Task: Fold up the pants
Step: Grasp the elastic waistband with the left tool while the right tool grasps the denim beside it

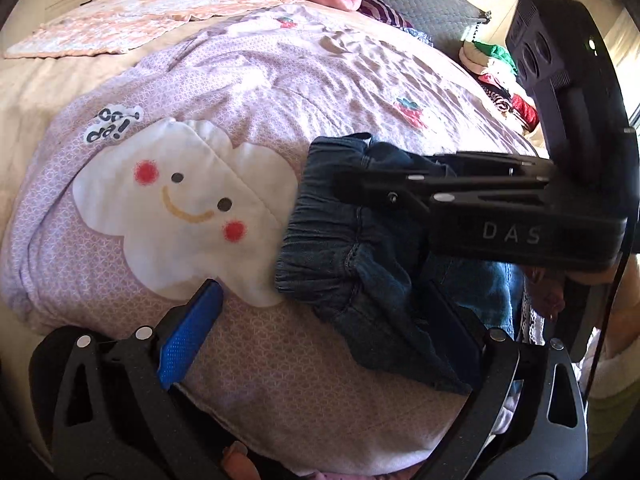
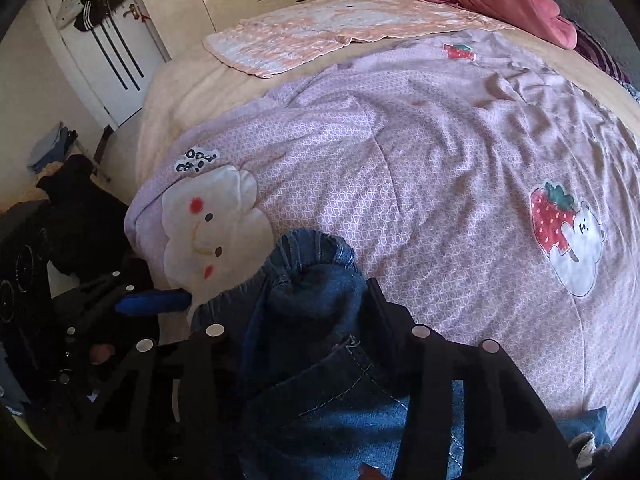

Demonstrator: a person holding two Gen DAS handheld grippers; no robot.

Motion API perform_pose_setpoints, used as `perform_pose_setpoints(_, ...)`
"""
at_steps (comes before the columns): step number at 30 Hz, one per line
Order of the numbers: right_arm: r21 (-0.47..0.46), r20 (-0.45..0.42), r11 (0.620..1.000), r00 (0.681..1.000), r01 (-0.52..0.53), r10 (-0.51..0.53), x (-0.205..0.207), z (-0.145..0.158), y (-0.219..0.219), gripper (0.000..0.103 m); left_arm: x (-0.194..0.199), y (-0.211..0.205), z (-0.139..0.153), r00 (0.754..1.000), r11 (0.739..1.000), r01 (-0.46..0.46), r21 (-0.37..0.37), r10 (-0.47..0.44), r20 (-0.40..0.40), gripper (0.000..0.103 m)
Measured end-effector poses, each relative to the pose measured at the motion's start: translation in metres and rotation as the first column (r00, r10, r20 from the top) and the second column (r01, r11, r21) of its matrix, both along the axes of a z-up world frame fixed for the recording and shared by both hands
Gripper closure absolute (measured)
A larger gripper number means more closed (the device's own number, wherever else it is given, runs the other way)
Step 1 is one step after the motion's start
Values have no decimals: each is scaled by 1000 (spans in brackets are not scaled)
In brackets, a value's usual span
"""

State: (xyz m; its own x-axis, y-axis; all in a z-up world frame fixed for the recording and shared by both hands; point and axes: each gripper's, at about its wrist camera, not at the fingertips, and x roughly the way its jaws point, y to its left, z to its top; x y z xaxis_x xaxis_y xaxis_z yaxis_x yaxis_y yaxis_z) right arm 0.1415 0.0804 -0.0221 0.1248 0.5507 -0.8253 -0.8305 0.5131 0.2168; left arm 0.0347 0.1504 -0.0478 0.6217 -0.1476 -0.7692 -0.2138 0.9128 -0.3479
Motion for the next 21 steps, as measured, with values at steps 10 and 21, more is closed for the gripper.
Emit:
perform_pose_setpoints(10,228,-115,973,993,28,-2,2,43,-51,74,3,-10,12,992,988,84,-133,-70,102,35)
perform_pose_setpoints(21,338,-67,939,997,62,-42,-7,78,-126,74,12,-48,41,977,963,182,-200,-153,151,69)
